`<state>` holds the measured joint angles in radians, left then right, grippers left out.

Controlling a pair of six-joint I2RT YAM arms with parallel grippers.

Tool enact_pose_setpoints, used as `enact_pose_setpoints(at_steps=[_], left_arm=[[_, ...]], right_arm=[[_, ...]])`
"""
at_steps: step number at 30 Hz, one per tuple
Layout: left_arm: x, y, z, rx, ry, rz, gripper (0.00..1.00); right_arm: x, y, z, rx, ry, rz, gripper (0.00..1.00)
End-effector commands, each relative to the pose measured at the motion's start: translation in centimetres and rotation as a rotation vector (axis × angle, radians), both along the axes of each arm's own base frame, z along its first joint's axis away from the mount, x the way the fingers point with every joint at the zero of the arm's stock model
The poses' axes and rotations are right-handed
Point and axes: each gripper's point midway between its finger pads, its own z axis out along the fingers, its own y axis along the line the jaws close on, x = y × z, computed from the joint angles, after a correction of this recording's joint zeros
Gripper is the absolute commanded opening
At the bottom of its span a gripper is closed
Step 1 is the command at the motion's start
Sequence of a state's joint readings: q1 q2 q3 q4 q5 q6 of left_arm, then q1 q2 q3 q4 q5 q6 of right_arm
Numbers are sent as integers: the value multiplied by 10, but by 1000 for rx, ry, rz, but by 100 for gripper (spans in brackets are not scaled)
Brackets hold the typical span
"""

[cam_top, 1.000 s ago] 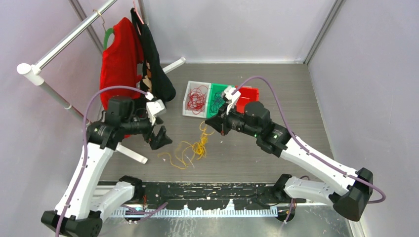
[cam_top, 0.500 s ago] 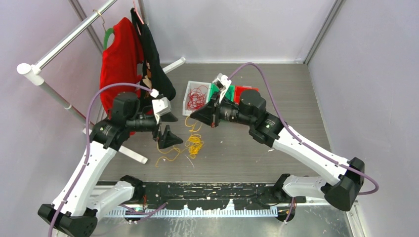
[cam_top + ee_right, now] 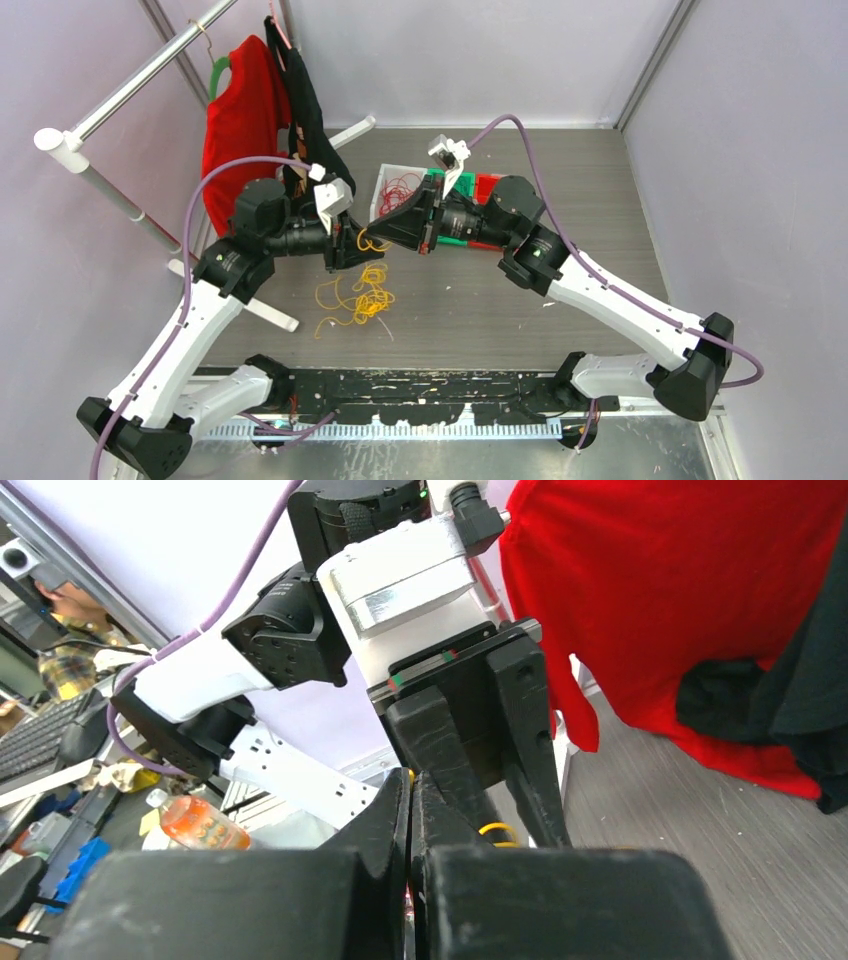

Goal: Untangle the cables
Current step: Untie the cable.

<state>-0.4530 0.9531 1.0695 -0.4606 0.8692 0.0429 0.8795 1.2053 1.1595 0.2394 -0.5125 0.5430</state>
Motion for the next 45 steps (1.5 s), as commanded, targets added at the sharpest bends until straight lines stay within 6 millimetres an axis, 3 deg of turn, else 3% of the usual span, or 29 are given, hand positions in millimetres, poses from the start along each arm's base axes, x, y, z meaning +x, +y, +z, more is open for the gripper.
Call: enact_pose_setpoints(at_steps=[1, 7, 8, 12, 14, 16, 21, 25, 28, 36, 41, 45], left_arm=[[1, -3, 25, -58, -68, 6, 11], [-3, -2, 35, -77, -64, 11, 0], [-4, -2, 38, -82, -62, 10, 0], [-11, -2, 54, -108, -56, -1, 0], [-17, -1, 61, -118, -51, -18, 0], [-24, -1, 71, -133, -46, -40, 0], [-36, 0, 92, -171, -37, -66, 0], [-44, 0, 107, -196, -28, -84, 0], [-47, -1, 109, -203, -10, -102, 0], [-47, -3, 111, -210, 22, -117, 0], [-48, -3, 109, -207, 27, -121, 0], [-47, -3, 106, -200, 24, -115, 0]], right_arm=[[-13, -1, 39, 103, -53, 42, 1], [-16, 0, 41, 113, -48, 58, 2], [-16, 0, 40, 110, -51, 59, 9], [-1, -18, 27, 94, -93, -92, 60], [4, -35, 17, 83, -127, -183, 78], [9, -53, 5, 66, -155, -270, 83], [5, -81, -30, 12, -178, -349, 85], [-12, -74, -51, -8, -171, -248, 84], [-13, -55, -47, 24, -137, -168, 83], [-10, -7, -16, 178, -81, 10, 82], [-13, 7, -14, 256, -19, 105, 80], [-26, 7, -15, 266, -8, 191, 80]])
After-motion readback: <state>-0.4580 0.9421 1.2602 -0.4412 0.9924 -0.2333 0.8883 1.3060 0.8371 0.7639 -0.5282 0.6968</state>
